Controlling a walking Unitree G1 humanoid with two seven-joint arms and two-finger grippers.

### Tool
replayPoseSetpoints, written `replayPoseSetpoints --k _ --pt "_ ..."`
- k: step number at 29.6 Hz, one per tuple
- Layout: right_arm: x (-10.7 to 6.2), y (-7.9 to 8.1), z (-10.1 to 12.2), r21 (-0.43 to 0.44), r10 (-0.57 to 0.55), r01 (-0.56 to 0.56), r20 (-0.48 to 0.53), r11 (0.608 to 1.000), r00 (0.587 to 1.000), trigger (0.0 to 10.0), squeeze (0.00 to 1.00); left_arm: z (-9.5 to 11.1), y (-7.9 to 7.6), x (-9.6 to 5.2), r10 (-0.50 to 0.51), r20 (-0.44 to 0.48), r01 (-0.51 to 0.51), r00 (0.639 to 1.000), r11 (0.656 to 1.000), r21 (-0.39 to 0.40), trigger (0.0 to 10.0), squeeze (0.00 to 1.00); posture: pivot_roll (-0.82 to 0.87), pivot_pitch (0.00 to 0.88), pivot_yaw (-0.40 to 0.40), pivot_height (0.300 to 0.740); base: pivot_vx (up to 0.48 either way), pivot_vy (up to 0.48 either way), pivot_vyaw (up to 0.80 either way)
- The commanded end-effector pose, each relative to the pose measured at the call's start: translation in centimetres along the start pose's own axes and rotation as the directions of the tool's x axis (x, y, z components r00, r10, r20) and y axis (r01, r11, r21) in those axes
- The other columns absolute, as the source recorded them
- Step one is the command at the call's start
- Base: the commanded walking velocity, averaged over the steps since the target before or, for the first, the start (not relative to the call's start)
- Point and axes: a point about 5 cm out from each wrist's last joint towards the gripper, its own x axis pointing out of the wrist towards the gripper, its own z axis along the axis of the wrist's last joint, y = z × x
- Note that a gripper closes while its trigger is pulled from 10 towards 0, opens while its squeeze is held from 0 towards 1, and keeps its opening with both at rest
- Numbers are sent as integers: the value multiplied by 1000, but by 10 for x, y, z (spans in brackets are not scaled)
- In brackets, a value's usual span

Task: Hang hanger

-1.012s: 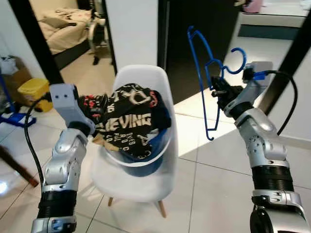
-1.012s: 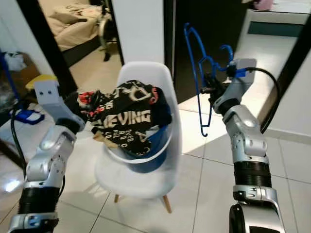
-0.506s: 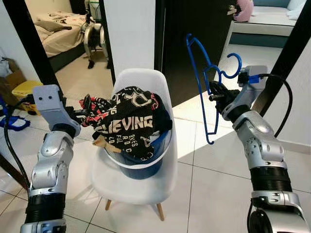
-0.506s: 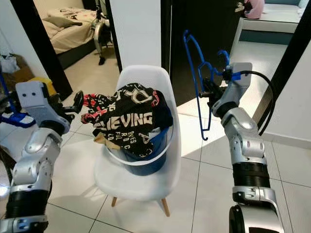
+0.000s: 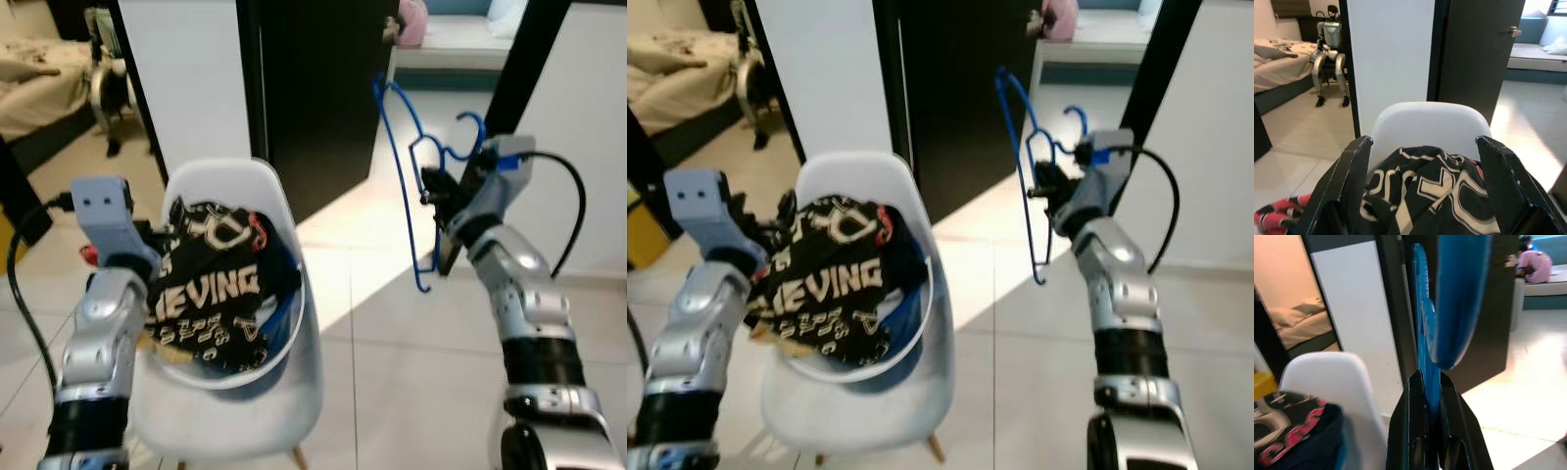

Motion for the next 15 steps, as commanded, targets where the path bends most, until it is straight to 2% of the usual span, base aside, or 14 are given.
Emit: replayPoseSetpoints --k 1,2,4,5,6,7,8,9,10,11,12,13,14,15 --pt "-1 -2 0 -2 -3 3 -3 1000 1000 10000 0 -3 6 -4 51 -25 -49 998 998 47 10000 0 -24 0 18 740 334 0 0" --pt "-1 -2 0 -2 -3 3 -3 1000 1000 10000 0 -3 6 -4 51 -25 -49 998 998 47 10000 0 -24 0 18 740 334 0 0" --pt "-1 -2 -1 -7 3 -3 -9 1000 1000 10000 0 -12 13 -11 149 -97 -139 984 985 106 10000 0 -25 0 22 740 124 0 0" --pt "-1 -2 -1 -7 3 -3 -9 1000 1000 10000 0 -12 13 -11 149 -97 -139 984 985 106 10000 0 -25 0 22 740 0 0 0" --pt "-1 -2 -1 -9 5 -5 -12 1000 1000 10000 0 -21 15 -18 204 -156 -180 967 971 158 10000 0 -25 0 23 740 0 0 0" --pt "-1 -2 -1 -9 5 -5 -12 1000 1000 10000 0 -21 15 -18 204 -156 -180 967 971 158 10000 0 -25 0 23 740 0 0 0" --pt "-1 -2 -1 -13 4 -4 -15 1000 1000 10000 0 -31 16 -26 237 -215 -198 947 962 190 10000 0 -25 0 23 740 0 0 0" --pt "-1 -2 -1 -13 4 -4 -15 1000 1000 10000 0 -31 16 -26 237 -215 -198 947 962 190 10000 0 -25 0 23 740 0 0 0" --pt "-2 -3 -1 -15 1 -1 -17 1000 1000 10000 0 -40 11 -33 218 -280 -174 935 969 173 10000 0 -22 0 22 740 0 0 0" --pt "-2 -3 -1 -15 1 -1 -17 1000 1000 10000 0 -40 11 -33 218 -280 -174 935 969 173 10000 0 -22 0 22 740 0 0 0" --pt "-2 -4 -1 -17 -2 2 -20 1000 1000 10000 0 -45 2 -37 154 -320 -110 935 982 151 10000 0 -18 0 15 740 0 0 0" --pt "-2 -4 -1 -17 -2 2 -20 1000 1000 10000 0 -45 2 -37 154 -320 -110 935 982 151 10000 0 -18 0 15 740 0 0 0" --pt "-2 -5 -1 -19 -3 3 -22 1000 1000 10000 0 -49 -11 -38 54 -349 -12 935 993 119 10000 0 -18 0 15 740 0 0 0" --pt "-2 -5 -1 -19 -3 3 -22 1000 1000 10000 0 -49 -11 -38 54 -349 -12 935 993 119 10000 0 -18 0 15 740 0 0 0"
